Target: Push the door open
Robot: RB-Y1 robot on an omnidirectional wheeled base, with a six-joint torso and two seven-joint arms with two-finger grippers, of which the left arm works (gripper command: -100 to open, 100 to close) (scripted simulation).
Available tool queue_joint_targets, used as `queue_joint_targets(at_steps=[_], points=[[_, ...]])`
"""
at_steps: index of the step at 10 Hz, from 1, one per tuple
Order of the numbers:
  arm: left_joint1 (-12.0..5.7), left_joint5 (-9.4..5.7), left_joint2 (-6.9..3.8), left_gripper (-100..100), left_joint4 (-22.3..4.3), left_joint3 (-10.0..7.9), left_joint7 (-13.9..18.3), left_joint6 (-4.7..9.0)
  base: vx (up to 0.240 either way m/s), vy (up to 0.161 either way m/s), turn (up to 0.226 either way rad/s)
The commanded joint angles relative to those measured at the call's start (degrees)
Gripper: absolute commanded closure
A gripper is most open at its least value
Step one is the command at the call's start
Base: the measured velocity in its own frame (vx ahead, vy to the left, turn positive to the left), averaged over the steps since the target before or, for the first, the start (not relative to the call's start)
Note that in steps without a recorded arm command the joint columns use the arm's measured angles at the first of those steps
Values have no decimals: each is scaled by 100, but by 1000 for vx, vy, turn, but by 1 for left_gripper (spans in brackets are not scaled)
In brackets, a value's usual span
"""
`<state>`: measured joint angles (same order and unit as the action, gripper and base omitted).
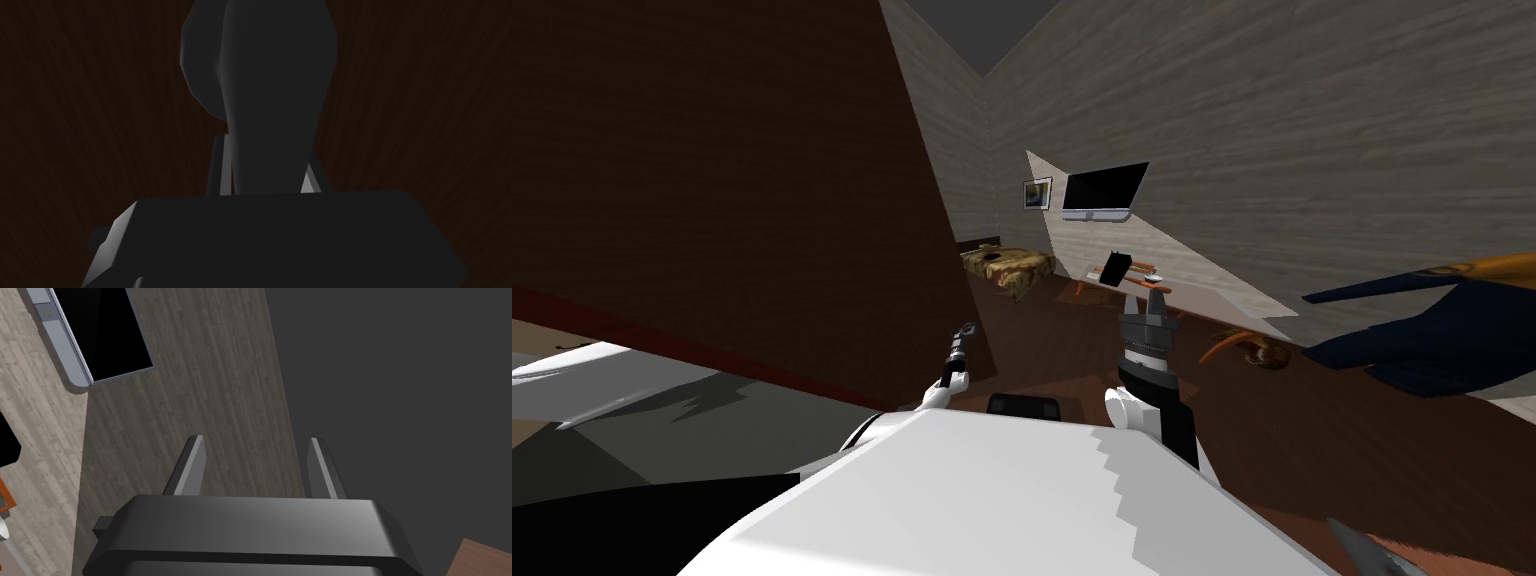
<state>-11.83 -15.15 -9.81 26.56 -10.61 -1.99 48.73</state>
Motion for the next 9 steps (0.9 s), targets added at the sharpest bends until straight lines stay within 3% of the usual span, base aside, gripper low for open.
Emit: queue_joint_targets(at_steps=[1,8,9], points=[[115,-31,-33,100,269,-57,-19,-65,154,-37,34],[150,-175,-76,100,199,-293,-113,-45,136,-39,43],[165,-255,-114,100,210,-407,-161,-44,140,-11,46]])
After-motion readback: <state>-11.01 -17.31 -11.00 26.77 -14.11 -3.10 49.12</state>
